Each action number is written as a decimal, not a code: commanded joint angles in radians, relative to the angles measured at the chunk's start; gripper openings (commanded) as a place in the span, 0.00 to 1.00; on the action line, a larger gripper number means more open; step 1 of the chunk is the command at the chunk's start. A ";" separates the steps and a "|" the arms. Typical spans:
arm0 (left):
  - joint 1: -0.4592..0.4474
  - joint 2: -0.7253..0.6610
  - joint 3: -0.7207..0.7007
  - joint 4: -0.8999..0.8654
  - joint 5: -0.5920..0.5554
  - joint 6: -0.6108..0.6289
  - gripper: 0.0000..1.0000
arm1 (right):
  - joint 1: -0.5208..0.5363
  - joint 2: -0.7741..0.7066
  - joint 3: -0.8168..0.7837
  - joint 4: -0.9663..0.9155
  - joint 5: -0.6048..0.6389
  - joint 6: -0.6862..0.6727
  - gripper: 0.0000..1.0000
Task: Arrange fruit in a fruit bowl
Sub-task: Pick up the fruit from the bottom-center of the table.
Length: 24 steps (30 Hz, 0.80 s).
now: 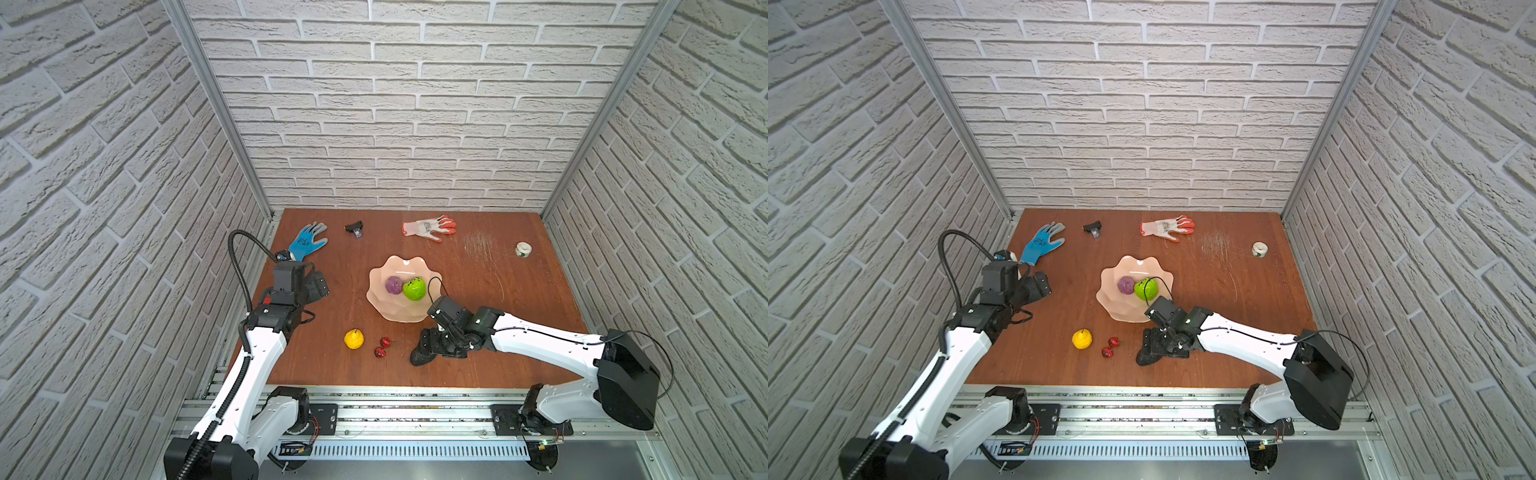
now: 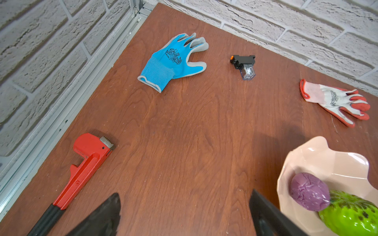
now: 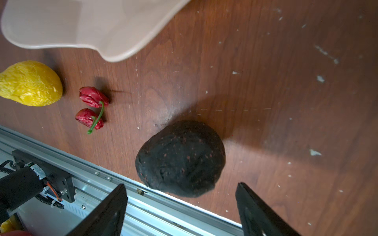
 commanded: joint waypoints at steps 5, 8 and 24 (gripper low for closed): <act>0.004 -0.027 -0.021 0.034 -0.005 0.018 0.98 | 0.045 0.078 0.025 0.058 -0.007 0.033 0.84; 0.007 -0.031 -0.023 0.033 -0.007 0.023 0.98 | 0.048 0.102 0.028 0.070 0.002 0.028 0.83; 0.013 -0.038 -0.021 0.024 0.001 0.031 0.98 | 0.104 0.217 0.131 0.015 0.076 -0.098 0.81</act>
